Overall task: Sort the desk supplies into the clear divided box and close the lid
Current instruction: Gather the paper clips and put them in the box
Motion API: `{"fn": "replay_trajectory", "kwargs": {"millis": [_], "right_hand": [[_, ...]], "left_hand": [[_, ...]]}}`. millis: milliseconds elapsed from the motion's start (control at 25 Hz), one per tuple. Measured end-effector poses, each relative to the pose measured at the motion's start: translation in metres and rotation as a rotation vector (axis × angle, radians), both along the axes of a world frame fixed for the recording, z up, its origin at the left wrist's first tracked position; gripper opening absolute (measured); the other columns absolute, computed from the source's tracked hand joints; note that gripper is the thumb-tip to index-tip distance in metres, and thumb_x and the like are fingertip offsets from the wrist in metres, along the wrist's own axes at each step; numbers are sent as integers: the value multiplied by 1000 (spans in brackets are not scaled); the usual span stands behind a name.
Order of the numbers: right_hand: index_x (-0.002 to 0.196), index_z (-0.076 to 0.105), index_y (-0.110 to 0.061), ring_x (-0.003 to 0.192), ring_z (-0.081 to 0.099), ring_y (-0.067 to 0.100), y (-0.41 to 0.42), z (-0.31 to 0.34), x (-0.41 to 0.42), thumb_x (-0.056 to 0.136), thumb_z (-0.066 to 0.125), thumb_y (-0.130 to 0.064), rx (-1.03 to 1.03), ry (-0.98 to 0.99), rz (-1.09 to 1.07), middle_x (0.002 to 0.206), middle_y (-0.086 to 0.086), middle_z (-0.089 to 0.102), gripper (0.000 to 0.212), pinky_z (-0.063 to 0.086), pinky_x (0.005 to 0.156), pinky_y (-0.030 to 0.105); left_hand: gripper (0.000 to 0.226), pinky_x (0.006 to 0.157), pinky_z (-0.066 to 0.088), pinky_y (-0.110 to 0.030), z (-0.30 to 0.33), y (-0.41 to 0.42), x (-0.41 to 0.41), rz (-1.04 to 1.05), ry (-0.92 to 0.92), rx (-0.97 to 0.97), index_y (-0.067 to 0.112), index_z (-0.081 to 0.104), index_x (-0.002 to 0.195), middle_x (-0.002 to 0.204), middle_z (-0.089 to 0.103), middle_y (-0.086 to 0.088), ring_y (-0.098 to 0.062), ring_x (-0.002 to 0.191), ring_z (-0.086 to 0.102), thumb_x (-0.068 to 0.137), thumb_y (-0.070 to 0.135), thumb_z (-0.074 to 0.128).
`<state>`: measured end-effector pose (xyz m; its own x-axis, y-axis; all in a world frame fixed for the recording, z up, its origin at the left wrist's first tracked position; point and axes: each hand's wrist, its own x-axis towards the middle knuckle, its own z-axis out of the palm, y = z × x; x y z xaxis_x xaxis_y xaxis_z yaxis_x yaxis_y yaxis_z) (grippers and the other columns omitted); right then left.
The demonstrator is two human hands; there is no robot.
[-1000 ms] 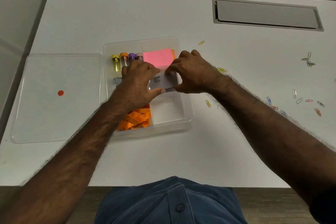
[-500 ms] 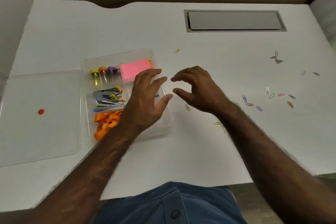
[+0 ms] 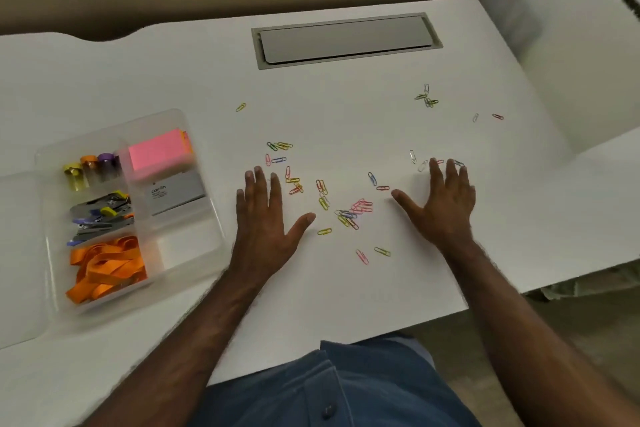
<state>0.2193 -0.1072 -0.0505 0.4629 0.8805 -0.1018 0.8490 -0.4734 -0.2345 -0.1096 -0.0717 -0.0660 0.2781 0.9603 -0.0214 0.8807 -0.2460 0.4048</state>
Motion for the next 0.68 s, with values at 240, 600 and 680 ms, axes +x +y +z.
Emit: {"fn": "replay_trajectory", "kwargs": {"millis": [240,600,680], "right_hand": [[164,1,-22,157,-14,35,6,-18,70,83,18,-92,-111,20,-137,171,15,-8,108,-3,122,66],[165,10,-28,159,-11,29,24,-47,-16,94,26,-82,60,-95,544,173,8,-5,91,2,124,64],[164,13,-32,159,-8,27,23,-51,-14,97,27,-78,115,-81,626,173,4,-1,83,8,123,63]], "left_hand": [[108,124,6,-65,-33,-18,26,49,264,39,8,1,163,171,-7,-18,-34,158,-10,90,86,20],[82,122,12,-66,-40,-26,107,-180,233,171,13,12,163,172,-2,-17,-34,159,-4,102,68,20],[76,123,9,-66,-41,-12,105,-120,205,206,14,15,163,171,-2,-18,-35,159,-4,104,62,22]]}}
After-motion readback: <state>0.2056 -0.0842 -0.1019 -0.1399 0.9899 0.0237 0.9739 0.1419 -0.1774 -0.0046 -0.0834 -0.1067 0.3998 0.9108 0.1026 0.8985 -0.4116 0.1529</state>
